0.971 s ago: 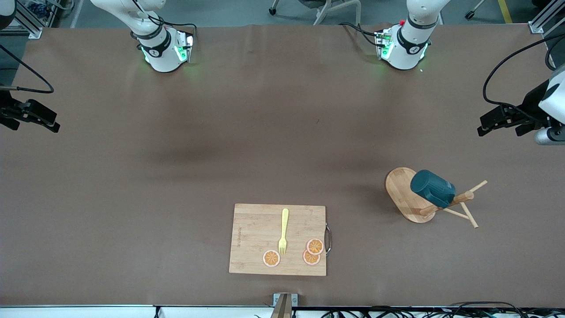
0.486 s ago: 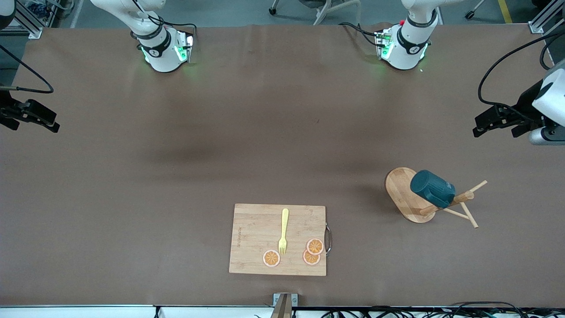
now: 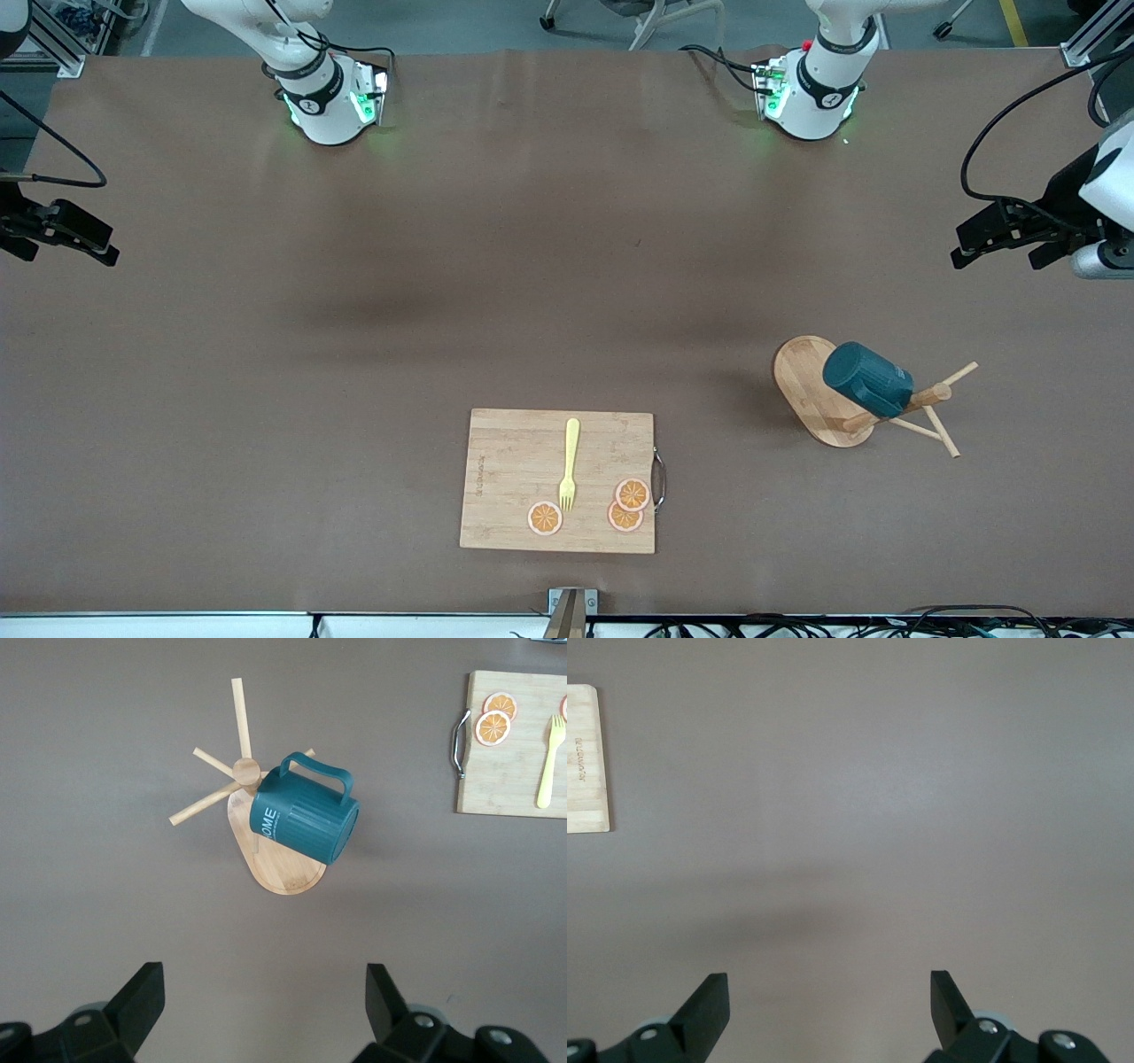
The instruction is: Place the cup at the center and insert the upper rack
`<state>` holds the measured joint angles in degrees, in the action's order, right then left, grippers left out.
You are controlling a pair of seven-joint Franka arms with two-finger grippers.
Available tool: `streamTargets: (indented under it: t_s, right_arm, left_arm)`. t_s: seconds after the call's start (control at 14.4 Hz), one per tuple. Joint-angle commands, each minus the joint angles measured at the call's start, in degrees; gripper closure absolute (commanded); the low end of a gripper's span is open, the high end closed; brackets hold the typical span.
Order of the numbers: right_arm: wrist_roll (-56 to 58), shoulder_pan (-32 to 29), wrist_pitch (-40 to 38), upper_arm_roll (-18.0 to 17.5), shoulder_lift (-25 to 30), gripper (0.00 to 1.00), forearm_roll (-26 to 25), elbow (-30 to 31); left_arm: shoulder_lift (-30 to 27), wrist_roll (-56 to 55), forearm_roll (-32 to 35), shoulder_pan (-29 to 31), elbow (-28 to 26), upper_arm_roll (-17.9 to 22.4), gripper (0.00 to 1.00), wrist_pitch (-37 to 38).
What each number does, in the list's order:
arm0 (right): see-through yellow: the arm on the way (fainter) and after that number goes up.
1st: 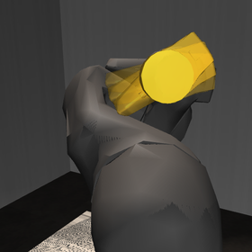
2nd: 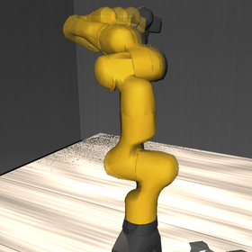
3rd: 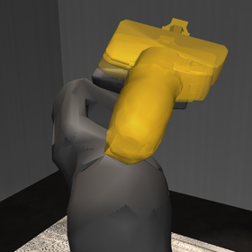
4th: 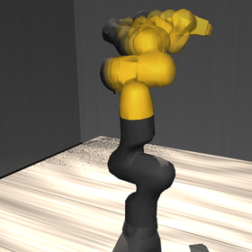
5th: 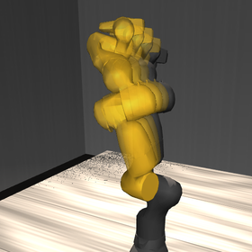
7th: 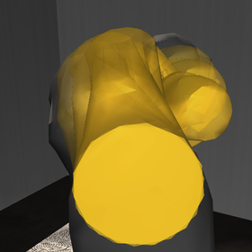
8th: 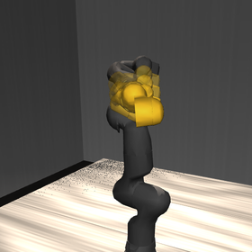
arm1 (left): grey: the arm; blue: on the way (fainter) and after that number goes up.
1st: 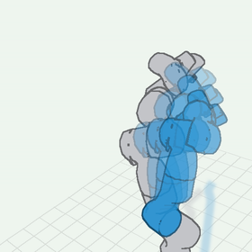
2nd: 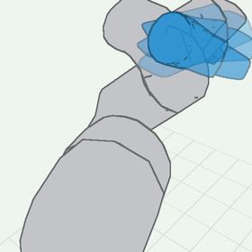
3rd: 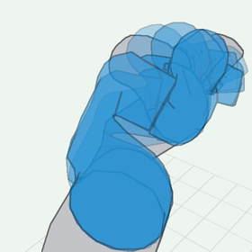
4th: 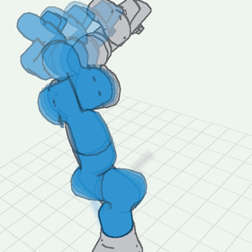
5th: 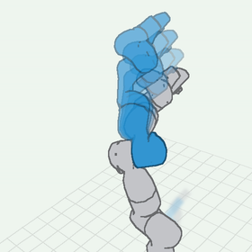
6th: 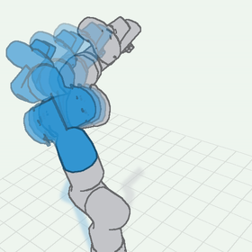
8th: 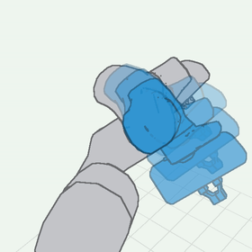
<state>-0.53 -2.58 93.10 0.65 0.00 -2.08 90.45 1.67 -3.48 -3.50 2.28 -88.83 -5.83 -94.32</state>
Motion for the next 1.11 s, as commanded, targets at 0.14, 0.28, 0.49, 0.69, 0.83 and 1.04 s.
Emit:
streamTargets:
  t_s: [0.14,0.28,0.49,0.69,0.83,1.04]
  right_arm:
    - [0.44,-0.4,0.5,-0.12,1.4,0.0,0.15,1.31]
    - [0.44,-0.4,0.5,-0.03,1.4,0.0,0.23,1.22]
    - [0.44,-0.49,0.5,-0.03,1.4,0.0,0.23,1.31]
    - [0.44,-0.49,0.51,-0.03,1.4,0.0,0.15,1.31]
    - [0.44,-0.49,0.5,-0.03,1.4,0.0,0.23,1.31]
    - [0.36,-0.93,0.5,-0.03,1.4,0.0,0.41,1.31]
  left_arm:
    - [-1.15,1.2,-0.89,-2.53,-0.12,2.31,0.0,0.37]
    - [-1.23,1.2,-0.89,-4.47,-0.12,4.77,0.0,0.37]
    - [-1.24,1.2,-0.89,-4.12,-0.12,4.6,0.0,0.37]
    - [-1.85,1.2,-0.89,-4.12,-0.12,4.6,0.0,0.19]
    - [-1.85,1.2,-0.89,-4.21,-0.12,4.6,0.0,0.19]
    - [-1.85,1.29,-0.63,-4.3,-0.12,4.6,0.0,-0.07]
